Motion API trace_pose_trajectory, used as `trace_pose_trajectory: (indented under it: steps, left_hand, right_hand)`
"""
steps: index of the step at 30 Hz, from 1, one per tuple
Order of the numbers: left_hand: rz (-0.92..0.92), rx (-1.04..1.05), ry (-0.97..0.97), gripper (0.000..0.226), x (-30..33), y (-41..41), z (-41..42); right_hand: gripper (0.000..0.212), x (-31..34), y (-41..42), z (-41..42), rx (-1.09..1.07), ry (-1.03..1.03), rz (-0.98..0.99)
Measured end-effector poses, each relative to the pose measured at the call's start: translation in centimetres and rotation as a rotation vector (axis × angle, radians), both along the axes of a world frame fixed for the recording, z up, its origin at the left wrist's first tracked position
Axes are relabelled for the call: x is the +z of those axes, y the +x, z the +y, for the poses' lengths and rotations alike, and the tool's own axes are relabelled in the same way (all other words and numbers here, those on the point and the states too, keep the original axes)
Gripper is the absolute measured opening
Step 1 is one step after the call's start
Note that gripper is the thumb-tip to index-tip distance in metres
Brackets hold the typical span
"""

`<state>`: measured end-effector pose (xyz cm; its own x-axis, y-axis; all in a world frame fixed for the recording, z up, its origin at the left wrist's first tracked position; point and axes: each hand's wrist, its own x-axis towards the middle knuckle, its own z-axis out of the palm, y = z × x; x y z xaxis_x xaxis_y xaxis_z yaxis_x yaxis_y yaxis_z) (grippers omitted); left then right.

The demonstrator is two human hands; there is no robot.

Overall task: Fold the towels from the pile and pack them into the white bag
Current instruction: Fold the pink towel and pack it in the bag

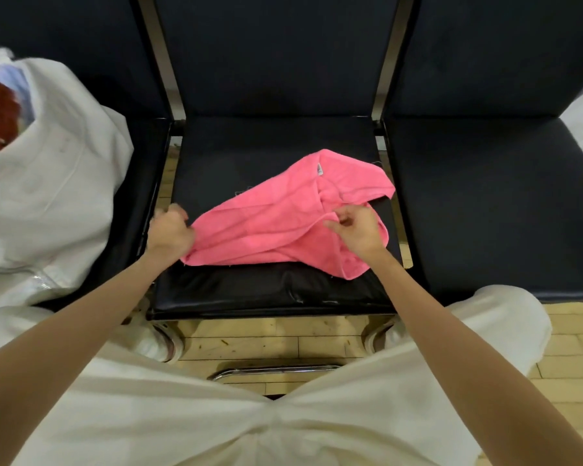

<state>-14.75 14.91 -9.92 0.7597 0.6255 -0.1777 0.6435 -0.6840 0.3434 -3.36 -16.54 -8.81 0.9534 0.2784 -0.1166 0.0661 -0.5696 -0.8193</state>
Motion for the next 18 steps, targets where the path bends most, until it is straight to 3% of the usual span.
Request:
trace_pose_trajectory:
  steps: [3,6,7,13,18]
  left_hand:
    - [-0.101,-0.317,0.042,0.029,-0.1,3.3,-1.1]
    - [-0.113,-0.589,0.006,0.028,-0.6,7.1,-3.5]
    - [-0.107,-0.648,0.002,0.028,-0.8,8.3,-4.4]
    - [-0.001,-0.785,0.045,0.029,-3.0,13.2,-7.6]
    - [0.044,-0.864,0.222,0.045,-4.4,14.4,-7.4]
  right_hand:
    - [0.019,-0.6,-0.2,-0.4,0.021,0.016,-0.042]
    - [0.003,-0.4,-0.5,-0.5,0.043,0.039,-0.062]
    - [0.009,-0.3,-0.5,-0.6,0.042,0.03,-0.067]
    - [0.013,-0.2,0.4,-0.9,0.048,0.029,-0.092]
    - [0.015,-0.7,0.8,-0.4,0.101,0.012,-0.074]
